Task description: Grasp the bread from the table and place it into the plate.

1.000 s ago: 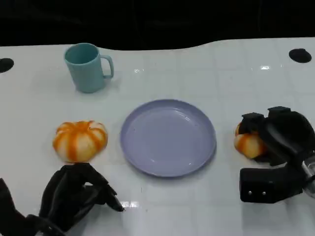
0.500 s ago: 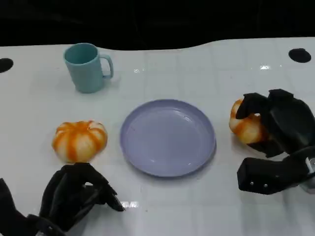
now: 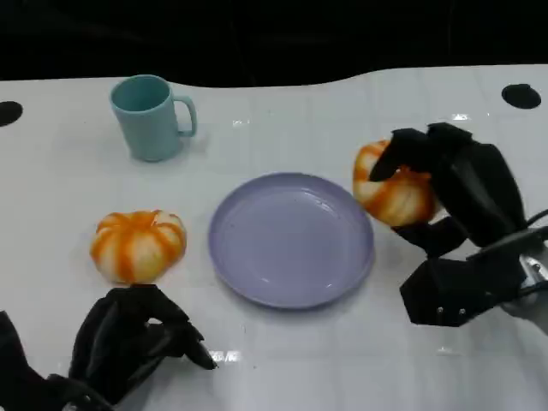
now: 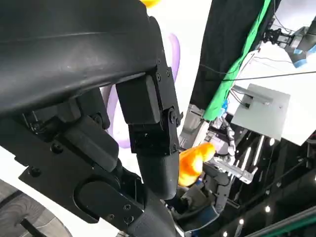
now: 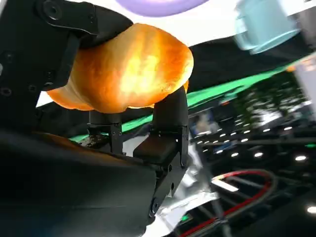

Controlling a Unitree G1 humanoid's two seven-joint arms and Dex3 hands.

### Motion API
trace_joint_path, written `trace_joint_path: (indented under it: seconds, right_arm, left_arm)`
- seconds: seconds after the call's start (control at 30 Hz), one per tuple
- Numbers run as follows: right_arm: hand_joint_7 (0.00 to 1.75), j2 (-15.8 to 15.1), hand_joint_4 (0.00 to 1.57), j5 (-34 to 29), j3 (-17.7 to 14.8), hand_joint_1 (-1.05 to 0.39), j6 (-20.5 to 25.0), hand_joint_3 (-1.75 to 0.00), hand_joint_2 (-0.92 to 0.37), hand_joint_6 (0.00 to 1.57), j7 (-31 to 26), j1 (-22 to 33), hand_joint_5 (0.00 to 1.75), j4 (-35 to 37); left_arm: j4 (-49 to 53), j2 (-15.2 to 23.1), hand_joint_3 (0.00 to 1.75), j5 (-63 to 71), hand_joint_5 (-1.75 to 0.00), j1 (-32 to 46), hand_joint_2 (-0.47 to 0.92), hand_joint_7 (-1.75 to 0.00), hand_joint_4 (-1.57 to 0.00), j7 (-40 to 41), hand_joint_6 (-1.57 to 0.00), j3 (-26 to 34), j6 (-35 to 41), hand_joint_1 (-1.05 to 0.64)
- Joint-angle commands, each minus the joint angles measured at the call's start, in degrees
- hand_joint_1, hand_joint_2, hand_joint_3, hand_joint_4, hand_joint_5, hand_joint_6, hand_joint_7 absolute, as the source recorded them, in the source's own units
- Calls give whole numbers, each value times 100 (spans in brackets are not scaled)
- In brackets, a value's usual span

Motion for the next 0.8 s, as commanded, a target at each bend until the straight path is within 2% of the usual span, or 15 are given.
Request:
trace_joint_path:
  seconds: [0.03, 0.57, 0.63, 0.73, 0.8]
  right_arm:
    - [167, 140, 104, 131, -75, -2, -100, -159, -19, 86, 404, -3, 175, -300]
    - [168, 787, 103, -489, 288, -12, 56, -152, -26, 85, 286, -558, 175, 603]
    - [170, 855, 103, -444, 300, -11, 21, -152, -25, 84, 429, -605, 175, 752]
    - [157, 937, 101, -340, 281, -8, -17, -151, -24, 88, 695, -644, 175, 926]
    - [160, 987, 98, -298, 265, -5, -8, -145, -24, 86, 808, -657, 175, 1024]
  left_arm:
    - [-14, 75, 0, -2, -59, 48, 60, -36, -157, 39, -157, -6, 24, -105]
    - [-43, 90, 0, -27, -59, 67, 60, -36, -157, 41, -157, -4, 82, -105]
    - [-38, 88, 0, -21, -59, 71, 60, -36, -157, 33, -157, -4, 66, -105]
    - [-49, 86, 0, -7, -59, 76, 60, -36, -157, 41, -157, -11, 59, -105]
    - [-42, 82, 0, -7, -59, 72, 60, -36, -157, 31, -157, -11, 38, -105]
